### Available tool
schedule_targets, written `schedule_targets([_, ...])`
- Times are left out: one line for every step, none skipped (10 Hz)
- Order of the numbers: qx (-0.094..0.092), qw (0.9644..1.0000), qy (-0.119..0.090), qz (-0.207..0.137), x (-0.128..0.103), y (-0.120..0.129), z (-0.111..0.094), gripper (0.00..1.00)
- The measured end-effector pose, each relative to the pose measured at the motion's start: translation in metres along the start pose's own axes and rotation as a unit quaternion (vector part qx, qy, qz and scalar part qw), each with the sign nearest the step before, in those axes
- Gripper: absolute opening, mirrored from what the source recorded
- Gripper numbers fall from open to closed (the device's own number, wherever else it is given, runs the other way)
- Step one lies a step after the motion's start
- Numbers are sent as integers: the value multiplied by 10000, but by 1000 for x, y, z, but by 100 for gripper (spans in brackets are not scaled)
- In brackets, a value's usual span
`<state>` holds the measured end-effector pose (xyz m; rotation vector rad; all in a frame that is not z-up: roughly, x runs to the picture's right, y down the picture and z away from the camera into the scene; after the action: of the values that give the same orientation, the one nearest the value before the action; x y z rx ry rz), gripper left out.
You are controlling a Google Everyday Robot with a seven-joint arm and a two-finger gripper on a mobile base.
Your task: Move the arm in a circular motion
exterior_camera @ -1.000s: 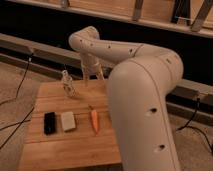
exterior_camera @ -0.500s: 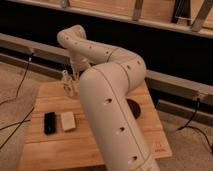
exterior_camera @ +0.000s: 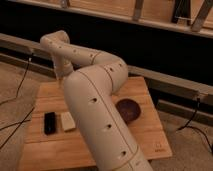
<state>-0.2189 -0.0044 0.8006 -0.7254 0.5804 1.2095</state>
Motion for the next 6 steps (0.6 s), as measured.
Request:
schedule_targets([-49,10000,3,-71,12,4,-5,65])
schedule_targets([-93,9999,15,-141,35,3,-12,65])
schedule_targets([-112,9998,30,-166,57,-1,-17,65])
schedule_targets([-122,9998,48,-144,74,-8,-20,65])
schedule_targets([-134,9999,55,-90,89,-16,-22,65])
schedule_targets([-130,9999,70,-25,103,-25,-24,65])
